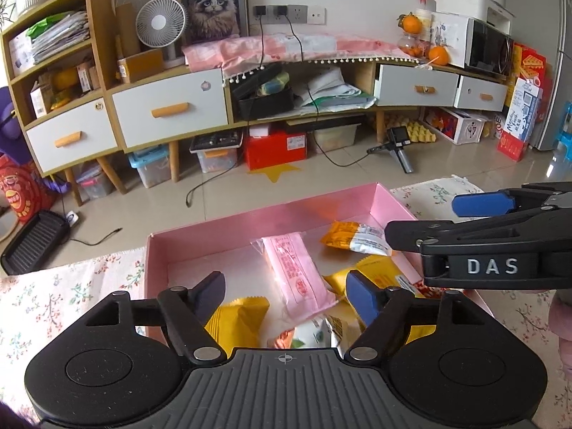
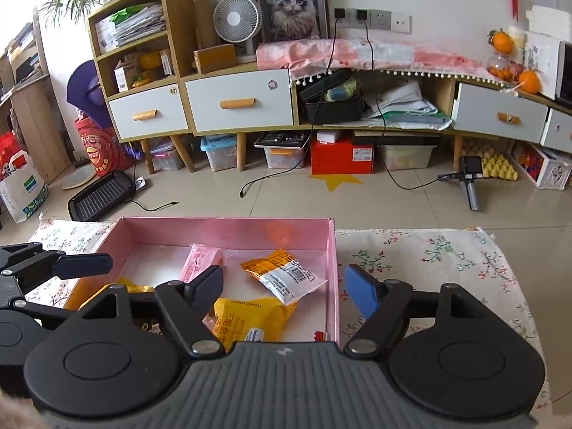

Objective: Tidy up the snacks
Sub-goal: 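Carry the pink bar and orange packet into the pink box, opening both tools, then move both tools back over the loose snacks beside the box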

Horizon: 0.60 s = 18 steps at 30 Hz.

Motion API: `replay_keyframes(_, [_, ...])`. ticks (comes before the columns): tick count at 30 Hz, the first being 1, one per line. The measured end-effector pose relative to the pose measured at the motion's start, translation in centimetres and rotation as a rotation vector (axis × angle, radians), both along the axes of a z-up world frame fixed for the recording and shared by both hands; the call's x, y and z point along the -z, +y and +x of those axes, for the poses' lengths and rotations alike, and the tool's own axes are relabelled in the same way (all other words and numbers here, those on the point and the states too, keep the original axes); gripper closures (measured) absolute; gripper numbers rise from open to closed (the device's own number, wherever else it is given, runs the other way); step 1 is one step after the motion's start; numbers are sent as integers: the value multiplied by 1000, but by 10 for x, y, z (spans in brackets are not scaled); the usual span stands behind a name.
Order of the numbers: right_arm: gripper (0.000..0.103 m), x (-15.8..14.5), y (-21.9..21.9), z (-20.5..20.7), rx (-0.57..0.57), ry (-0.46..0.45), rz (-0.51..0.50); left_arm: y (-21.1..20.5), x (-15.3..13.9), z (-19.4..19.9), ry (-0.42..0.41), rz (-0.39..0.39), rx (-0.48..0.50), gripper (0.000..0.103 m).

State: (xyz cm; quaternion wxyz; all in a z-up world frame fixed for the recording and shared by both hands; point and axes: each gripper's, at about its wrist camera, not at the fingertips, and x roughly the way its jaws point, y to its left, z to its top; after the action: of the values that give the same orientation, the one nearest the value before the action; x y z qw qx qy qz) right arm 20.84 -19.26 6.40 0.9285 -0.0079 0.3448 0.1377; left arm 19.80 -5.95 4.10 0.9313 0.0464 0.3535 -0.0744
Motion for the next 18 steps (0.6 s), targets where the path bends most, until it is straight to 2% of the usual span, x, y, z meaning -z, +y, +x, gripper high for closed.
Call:
replay_keyframes(4, [27, -6, -2, -8, -6, -6, -15, 3, -8, -10, 4, 0, -8, 26])
replay_keyframes(7, [24, -11, -5, -14, -2, -9, -14, 6, -14, -20, 2, -8, -14, 21])
replay_keyframes(10, [22, -15, -8, -22, 5, -10, -11, 9, -19, -32, 6, -8, -18, 20])
replay_keyframes(18, [12, -30, -11, -50, 5, -12, -14, 16, -28, -67, 18, -17, -25, 13])
